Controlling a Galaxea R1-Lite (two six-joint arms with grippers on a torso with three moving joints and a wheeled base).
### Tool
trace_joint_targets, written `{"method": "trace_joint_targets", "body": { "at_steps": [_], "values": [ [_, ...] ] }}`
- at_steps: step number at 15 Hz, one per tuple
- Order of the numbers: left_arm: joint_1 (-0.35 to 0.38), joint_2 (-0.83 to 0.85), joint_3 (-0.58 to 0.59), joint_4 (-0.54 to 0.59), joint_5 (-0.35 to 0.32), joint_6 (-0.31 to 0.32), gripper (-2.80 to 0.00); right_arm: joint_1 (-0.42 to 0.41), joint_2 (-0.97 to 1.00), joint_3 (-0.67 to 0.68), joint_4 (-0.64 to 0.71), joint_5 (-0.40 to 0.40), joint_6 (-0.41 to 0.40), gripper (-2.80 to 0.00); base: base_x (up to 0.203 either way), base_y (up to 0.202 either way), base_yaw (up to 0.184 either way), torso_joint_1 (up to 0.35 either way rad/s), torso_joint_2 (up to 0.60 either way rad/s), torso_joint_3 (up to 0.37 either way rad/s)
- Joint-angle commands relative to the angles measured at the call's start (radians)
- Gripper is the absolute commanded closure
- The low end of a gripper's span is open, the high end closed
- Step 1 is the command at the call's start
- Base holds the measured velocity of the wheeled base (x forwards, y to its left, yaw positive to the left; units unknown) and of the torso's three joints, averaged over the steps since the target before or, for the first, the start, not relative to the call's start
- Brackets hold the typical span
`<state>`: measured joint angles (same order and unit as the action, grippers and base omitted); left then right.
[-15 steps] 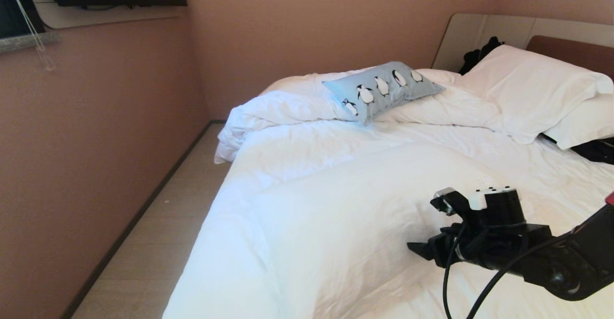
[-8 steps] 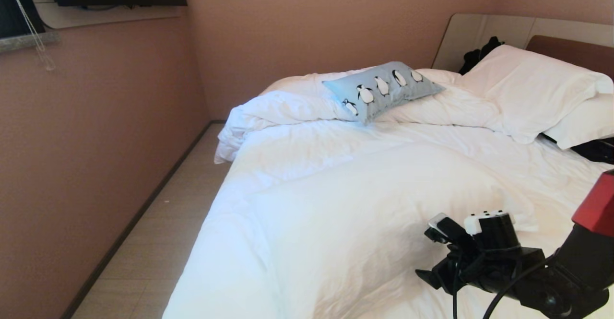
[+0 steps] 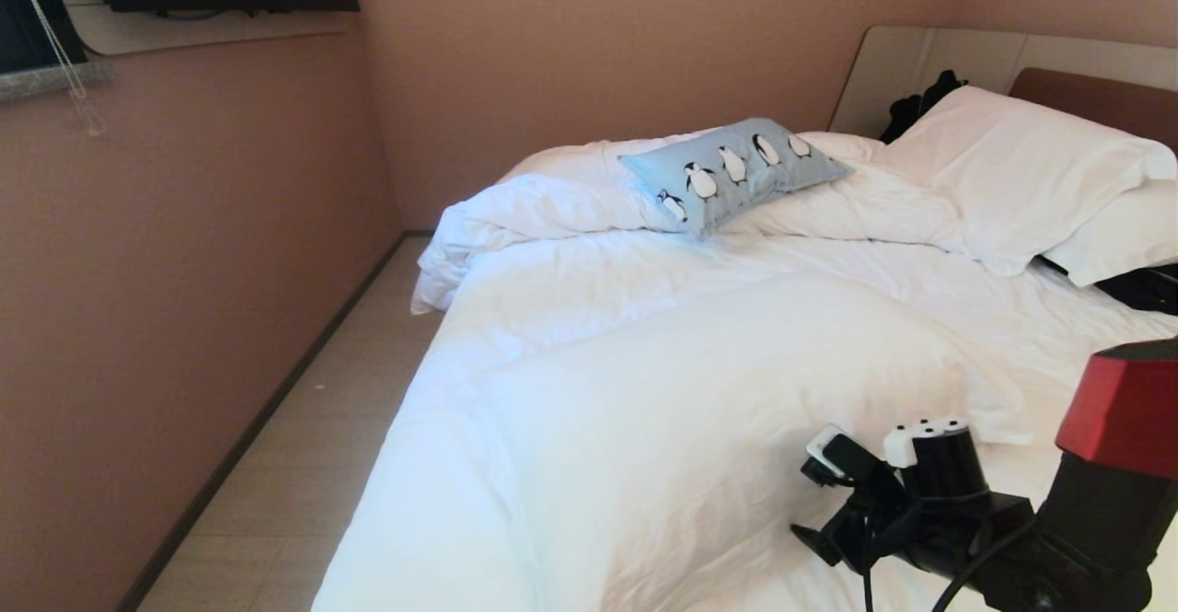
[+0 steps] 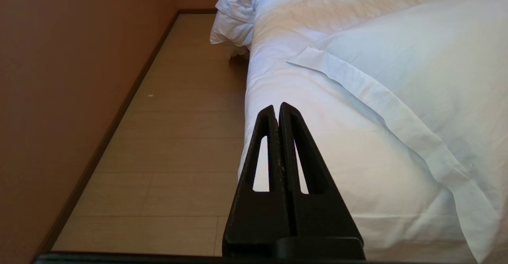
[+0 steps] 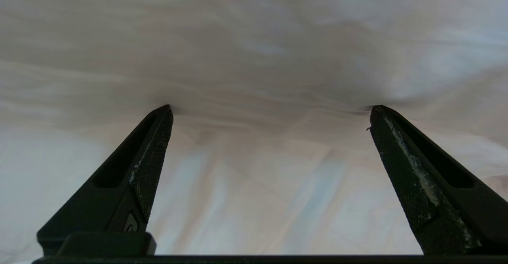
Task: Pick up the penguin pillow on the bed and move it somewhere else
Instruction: Pick up the pillow
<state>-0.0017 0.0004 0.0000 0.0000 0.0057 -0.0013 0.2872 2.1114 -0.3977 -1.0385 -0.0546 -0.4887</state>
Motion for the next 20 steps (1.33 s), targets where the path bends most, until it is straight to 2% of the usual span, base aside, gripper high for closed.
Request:
{"method": "trace_joint_targets", "body": {
  "at_steps": [1, 5, 11, 15, 20],
  "values": [
    [0.000, 0.000, 0.002, 0.000, 0.000, 0.000, 0.00, 0.017, 0.031, 0.006, -0.017, -0.031, -0.009, -2.80, 0.000, 0.000, 0.000, 0.000, 0.00, 0.000],
    [0.000, 0.000, 0.001, 0.000, 0.000, 0.000, 0.00, 0.055, 0.074, 0.051, -0.109, -0.064, -0.051, -2.80, 0.000, 0.000, 0.000, 0.000, 0.00, 0.000],
    [0.000, 0.000, 0.000, 0.000, 0.000, 0.000, 0.00, 0.067, 0.173, 0.015, -0.242, -0.123, -0.049, -2.80, 0.000, 0.000, 0.000, 0.000, 0.00, 0.000],
    [0.000, 0.000, 0.002, 0.000, 0.000, 0.000, 0.00, 0.067, 0.261, -0.051, -0.410, -0.246, -0.047, -2.80, 0.000, 0.000, 0.000, 0.000, 0.00, 0.000],
    [0.000, 0.000, 0.002, 0.000, 0.000, 0.000, 0.00, 0.073, 0.168, -0.052, -0.436, -0.275, -0.047, -2.80, 0.000, 0.000, 0.000, 0.000, 0.00, 0.000]
  ]
}}
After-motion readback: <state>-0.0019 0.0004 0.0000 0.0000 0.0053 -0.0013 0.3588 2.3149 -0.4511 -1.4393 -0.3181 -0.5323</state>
